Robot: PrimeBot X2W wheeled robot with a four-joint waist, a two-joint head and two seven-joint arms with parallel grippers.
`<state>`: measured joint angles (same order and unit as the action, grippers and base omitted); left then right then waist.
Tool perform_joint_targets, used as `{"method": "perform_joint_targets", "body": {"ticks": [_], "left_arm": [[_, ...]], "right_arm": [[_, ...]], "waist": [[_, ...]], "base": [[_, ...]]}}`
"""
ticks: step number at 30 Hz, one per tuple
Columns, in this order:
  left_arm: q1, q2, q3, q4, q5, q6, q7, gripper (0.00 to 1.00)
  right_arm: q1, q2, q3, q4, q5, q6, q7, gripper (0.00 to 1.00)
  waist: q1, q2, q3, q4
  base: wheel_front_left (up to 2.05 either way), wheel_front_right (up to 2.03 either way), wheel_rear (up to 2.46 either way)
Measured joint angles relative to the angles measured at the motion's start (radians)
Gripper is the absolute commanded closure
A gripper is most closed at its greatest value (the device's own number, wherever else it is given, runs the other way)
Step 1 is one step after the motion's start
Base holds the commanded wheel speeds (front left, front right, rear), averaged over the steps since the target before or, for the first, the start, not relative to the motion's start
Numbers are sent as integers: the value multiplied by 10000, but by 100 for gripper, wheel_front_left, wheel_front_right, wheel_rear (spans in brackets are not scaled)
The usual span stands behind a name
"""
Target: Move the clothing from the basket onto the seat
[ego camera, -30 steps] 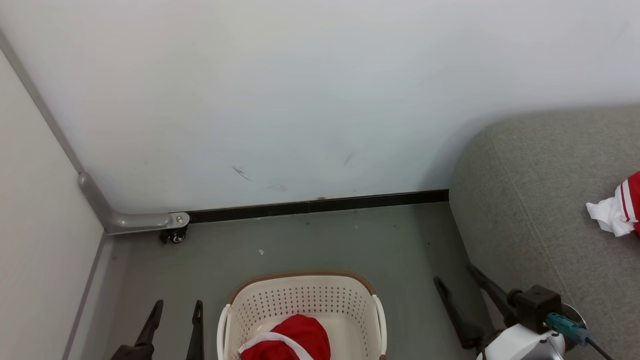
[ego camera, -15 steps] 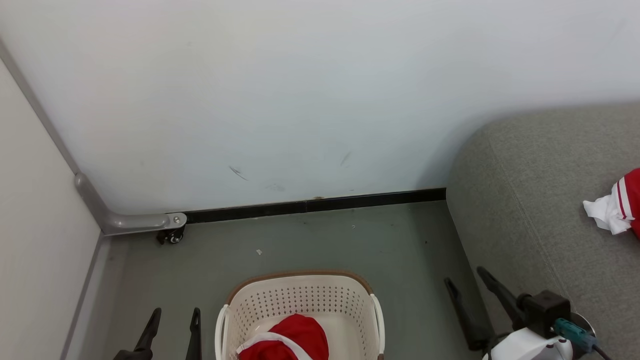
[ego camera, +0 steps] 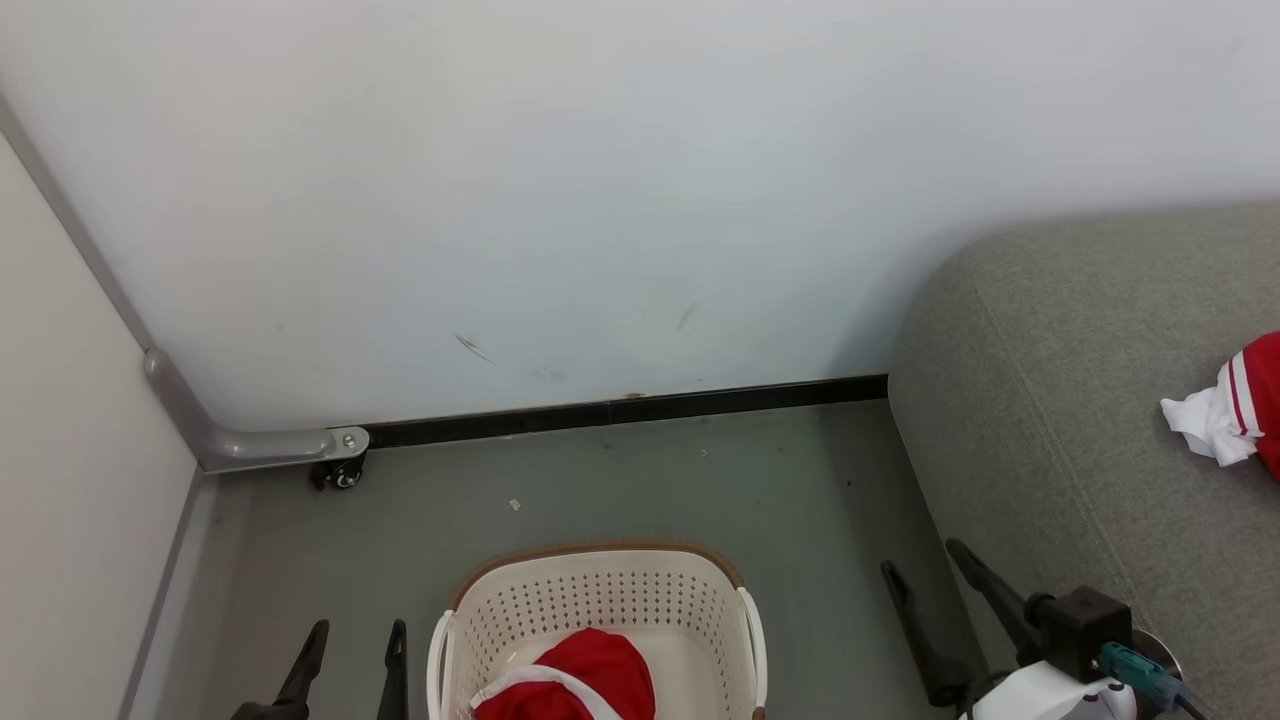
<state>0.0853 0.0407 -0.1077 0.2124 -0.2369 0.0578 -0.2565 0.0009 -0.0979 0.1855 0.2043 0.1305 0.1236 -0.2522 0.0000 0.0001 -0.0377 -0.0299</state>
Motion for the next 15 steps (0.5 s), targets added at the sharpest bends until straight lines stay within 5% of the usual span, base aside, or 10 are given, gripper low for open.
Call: {"method": "perform_joint_targets", "body": {"ticks": [15], "left_arm": [[-1, 2, -127, -12, -98, -2, 0, 0]], "right_arm": [[81, 90, -309, -119, -73, 0, 0, 0]], "waist": [[0, -1, 106, -87]], "base": [[0, 0, 0]]}}
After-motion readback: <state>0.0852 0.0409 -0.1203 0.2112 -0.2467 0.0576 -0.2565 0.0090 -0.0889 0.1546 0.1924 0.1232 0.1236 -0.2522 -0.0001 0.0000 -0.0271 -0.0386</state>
